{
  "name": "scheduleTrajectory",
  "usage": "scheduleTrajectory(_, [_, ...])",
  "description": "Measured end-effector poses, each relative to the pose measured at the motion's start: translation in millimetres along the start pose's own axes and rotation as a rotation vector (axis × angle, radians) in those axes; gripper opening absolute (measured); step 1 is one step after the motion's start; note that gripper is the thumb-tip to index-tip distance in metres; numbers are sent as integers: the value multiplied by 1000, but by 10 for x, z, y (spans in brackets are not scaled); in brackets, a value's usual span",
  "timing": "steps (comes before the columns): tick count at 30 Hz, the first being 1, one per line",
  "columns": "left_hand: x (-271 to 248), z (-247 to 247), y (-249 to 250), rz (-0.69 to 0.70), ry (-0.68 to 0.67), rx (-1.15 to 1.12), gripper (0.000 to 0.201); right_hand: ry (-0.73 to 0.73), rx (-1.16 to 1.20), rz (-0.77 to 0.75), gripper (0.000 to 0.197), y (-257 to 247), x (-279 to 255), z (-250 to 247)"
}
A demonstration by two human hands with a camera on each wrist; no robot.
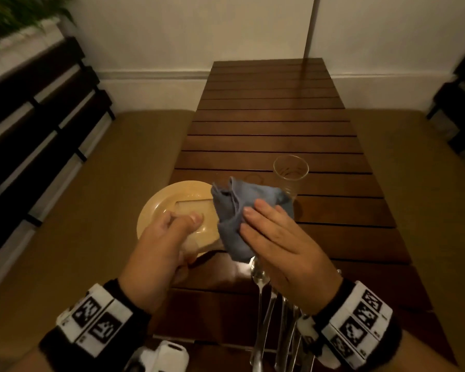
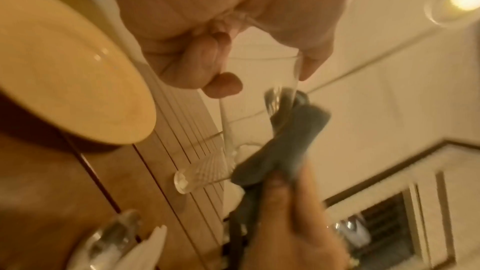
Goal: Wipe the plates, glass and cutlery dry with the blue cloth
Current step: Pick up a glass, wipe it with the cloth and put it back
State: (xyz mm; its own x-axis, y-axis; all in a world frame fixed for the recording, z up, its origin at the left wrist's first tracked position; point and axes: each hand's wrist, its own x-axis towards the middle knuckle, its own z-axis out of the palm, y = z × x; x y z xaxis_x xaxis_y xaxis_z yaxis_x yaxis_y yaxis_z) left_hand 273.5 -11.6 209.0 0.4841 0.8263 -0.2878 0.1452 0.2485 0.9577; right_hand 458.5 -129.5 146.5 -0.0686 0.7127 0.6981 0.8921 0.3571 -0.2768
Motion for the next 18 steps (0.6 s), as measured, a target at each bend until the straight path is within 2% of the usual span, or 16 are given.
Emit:
scheduleTrajectory(2, [-19,25,35,-67,24,-96,38,-2,-173,4,33,168,-148,-5])
scheduleTrajectory(5, [-40,76,50,-95,-23,-112,39,113,-157,155,37,246,-179,-73])
scheduleTrajectory(7, [-27,115,74,-101,-51,-73,37,183,-90,330,39,215,-99,-125])
scheduleTrajectory(9, [43,109,129,-50,-46,21,38,259,10,614,40,223,-52,-190])
scheduleTrajectory(11, [186,75,213,58,1,275,47,366,213,899,39,257,-81,-281])
scheduleTrajectory(13, [375,79,294,168,74,639,53,478,433,1061,35,293,-185,-413])
scheduleTrajectory(15, [572,168,366,217,124,890,58,574,654,1144,32,298,-290,-565])
scheduleTrajectory(18, [899,322,420,245,109,1041,68,716,1045,1183,33,326,-473,-774])
